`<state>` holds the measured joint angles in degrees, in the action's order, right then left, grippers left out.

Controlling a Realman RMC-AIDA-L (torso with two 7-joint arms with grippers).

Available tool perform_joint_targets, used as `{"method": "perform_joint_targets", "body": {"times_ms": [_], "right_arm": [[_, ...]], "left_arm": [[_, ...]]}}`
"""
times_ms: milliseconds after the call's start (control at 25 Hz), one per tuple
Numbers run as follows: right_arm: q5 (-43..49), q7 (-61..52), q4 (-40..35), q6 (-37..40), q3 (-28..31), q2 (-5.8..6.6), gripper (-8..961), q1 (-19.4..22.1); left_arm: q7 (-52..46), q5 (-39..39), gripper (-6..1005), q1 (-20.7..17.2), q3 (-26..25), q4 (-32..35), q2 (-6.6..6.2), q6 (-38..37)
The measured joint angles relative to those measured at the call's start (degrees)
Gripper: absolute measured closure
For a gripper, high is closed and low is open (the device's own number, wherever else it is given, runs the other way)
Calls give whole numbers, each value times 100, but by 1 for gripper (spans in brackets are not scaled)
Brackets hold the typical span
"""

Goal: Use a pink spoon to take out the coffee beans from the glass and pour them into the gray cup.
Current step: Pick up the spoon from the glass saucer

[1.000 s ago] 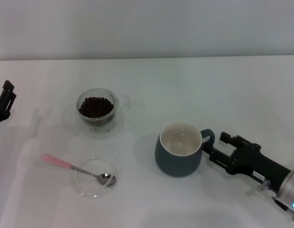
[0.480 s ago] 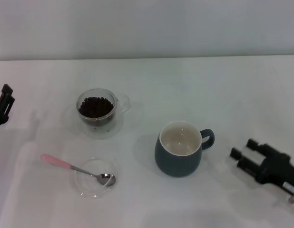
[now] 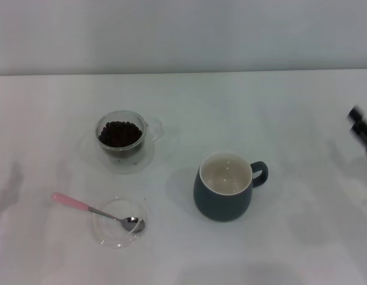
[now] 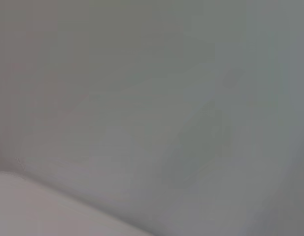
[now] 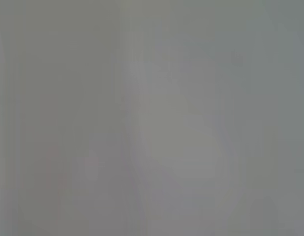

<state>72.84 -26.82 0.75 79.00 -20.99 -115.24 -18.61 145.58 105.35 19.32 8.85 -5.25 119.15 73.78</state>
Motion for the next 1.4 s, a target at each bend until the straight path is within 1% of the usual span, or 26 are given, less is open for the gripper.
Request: {"method": "perform_joint_targets", "body": {"times_ms": [200,320,440,480,520,640,800,960,1160,1280,1400], "right_arm": [[-590,763,61,-257,912,-12,222,-370],[-663,1236,97,-379,1268,-16,196,-505],[-702,1569,118,-495,1502,-17,169,-633],[-705,1608,114,-537,1544,-19,161,-682],[-705,1642,106,-579,1575,-21,152,-746],[-706,1649,88,-637,1583,-24,126,-899],[-709,1658,69,-644,1587,-20,79,-1009],[-710,1661,65,-649,1577,-15,79,-1084],[-703,1663,65,-652,1557,-12,79,-1123],[-682,1663,65,-653,1544,-16,79,-1130],[-672,1657,72,-660,1537,-16,79,-1137]], "left_arm": [[-881,-214,307,-361,2,107,-22,56],[-1752,-660,306,-457,2,366,-32,61],[-2683,-1152,306,-478,3,604,-39,64],[-2683,-1152,306,-478,3,604,-39,64],[-3172,-1478,305,-485,3,688,-49,69],[-3417,-1783,305,-484,3,719,-45,95],[-3463,-2024,305,-444,2,587,-18,184],[-3489,-2131,306,-436,3,492,-13,194],[-3654,-2565,306,-357,2,429,-14,143],[-3678,-2664,306,-345,2,428,-14,138],[-3679,-2760,323,-334,2,427,-15,115]]}}
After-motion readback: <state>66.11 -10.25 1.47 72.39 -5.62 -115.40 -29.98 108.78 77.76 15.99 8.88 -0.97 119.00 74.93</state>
